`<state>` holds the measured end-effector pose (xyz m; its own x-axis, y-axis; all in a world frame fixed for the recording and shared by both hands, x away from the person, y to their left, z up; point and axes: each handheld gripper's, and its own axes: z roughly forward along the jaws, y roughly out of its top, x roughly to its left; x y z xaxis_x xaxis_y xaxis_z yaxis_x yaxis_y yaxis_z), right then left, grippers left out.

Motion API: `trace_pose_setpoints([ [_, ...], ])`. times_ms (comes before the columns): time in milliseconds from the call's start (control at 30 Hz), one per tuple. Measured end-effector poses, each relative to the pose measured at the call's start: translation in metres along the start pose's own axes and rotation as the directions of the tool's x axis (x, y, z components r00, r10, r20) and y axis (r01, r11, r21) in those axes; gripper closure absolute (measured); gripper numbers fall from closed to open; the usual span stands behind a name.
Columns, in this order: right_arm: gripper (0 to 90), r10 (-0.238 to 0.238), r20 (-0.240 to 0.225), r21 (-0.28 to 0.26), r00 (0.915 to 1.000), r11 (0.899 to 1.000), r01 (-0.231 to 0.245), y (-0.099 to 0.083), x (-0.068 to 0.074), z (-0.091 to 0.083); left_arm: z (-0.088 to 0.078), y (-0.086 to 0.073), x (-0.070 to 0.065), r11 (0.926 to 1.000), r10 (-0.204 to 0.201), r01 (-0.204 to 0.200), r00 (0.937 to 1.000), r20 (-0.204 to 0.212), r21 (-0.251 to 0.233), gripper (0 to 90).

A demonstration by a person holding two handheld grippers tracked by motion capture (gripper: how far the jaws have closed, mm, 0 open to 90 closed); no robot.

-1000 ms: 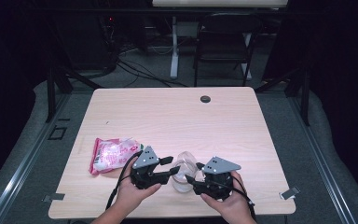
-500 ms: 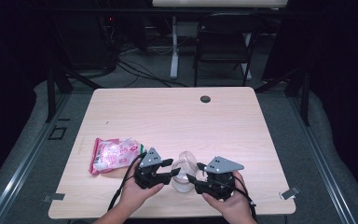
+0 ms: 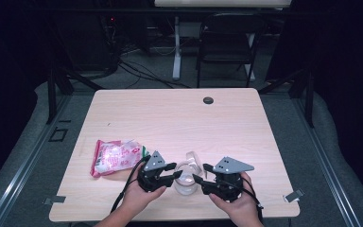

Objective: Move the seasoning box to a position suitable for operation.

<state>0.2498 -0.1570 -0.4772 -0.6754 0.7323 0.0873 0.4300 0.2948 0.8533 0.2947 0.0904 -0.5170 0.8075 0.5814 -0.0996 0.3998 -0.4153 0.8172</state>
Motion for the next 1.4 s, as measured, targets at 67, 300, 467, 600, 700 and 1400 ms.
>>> trace_pose_setpoints([
  [67,50.2,0.009,0.004,-0.003,1.0000,1.000,-0.009,0.000,-0.002,-0.001,0.000,0.000,0.000,1.0000,0.000,0.000,1.0000,-0.001,-0.001,62.8],
  [300,58.8,0.059,0.059,0.030,0.9965,0.998,-0.061,-0.006,-0.016,-0.003,0.000,0.000,0.000,1.0000,-0.001,0.001,1.0000,-0.002,-0.003,63.8],
  [467,58.8,0.087,0.044,0.036,0.9953,0.995,-0.088,-0.009,-0.020,0.002,0.000,0.000,0.000,1.0000,0.000,0.000,1.0000,-0.002,-0.003,63.7],
  [600,58.7,0.064,0.062,0.060,0.9960,0.996,-0.068,-0.011,-0.018,0.007,0.001,-0.001,0.000,1.0000,0.003,-0.003,1.0000,-0.003,-0.003,60.2],
  [700,59.4,0.067,0.059,0.059,0.9960,0.996,-0.071,-0.013,-0.018,0.011,0.000,0.000,0.001,0.9997,-0.015,0.015,0.9999,0.003,-0.017,56.4],
  [1400,71.9,0.081,0.043,0.036,0.9958,0.996,-0.082,-0.019,-0.036,0.033,-0.022,-0.006,0.013,0.9974,-0.046,0.042,0.9972,-0.060,-0.058,55.0],
])
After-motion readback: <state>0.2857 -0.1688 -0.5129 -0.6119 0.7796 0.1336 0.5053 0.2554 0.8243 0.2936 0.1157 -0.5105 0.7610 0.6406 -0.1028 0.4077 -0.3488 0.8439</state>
